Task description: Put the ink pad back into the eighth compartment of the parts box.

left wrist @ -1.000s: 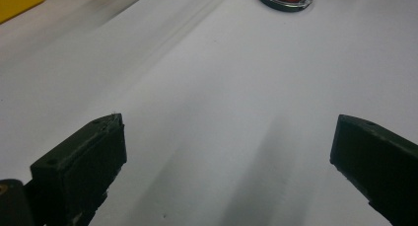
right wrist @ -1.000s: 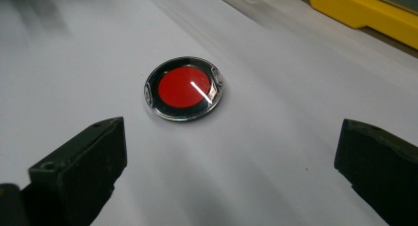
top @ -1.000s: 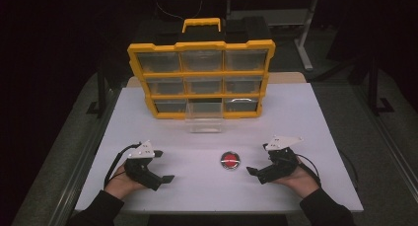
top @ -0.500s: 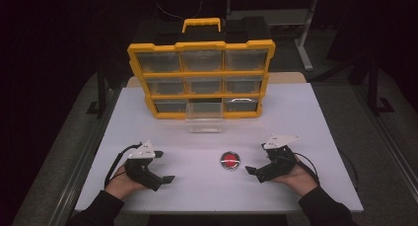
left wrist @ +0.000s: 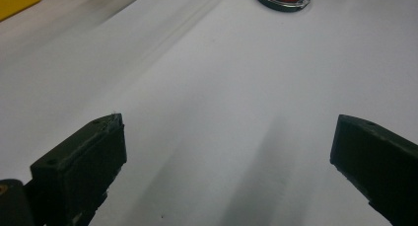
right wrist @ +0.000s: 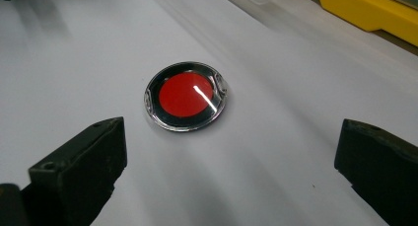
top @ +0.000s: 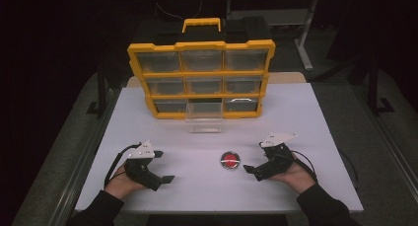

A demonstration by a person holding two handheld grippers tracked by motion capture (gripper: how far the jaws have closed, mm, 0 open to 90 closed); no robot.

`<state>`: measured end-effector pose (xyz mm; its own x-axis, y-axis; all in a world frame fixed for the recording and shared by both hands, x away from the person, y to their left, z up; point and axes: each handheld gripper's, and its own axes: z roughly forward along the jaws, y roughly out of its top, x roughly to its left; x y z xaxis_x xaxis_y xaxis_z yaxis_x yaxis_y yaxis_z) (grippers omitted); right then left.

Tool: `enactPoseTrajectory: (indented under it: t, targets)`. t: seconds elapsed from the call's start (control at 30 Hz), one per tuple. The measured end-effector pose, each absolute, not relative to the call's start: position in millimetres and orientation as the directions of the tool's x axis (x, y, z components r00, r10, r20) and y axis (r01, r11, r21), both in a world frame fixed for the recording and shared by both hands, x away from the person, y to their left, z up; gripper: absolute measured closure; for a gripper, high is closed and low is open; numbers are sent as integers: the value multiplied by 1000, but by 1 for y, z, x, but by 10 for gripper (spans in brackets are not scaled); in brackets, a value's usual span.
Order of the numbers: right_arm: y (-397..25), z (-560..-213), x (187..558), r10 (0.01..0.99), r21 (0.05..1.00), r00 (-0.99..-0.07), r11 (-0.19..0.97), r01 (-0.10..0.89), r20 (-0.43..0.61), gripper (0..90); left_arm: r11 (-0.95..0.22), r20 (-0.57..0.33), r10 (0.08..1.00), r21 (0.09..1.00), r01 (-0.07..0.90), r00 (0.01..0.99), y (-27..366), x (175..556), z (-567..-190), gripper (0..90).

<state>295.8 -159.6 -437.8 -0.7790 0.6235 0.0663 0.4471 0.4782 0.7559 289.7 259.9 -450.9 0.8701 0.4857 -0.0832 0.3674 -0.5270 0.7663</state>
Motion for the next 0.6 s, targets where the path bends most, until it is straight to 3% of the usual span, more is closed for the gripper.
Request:
enactPoseTrajectory:
  t: [0.6]
  targets:
    - [-151, -434, 304, 607, 753, -791, 486, 444, 75, 0, -527, -87, 484, 765, 370, 871, 259, 289, -451, 0]
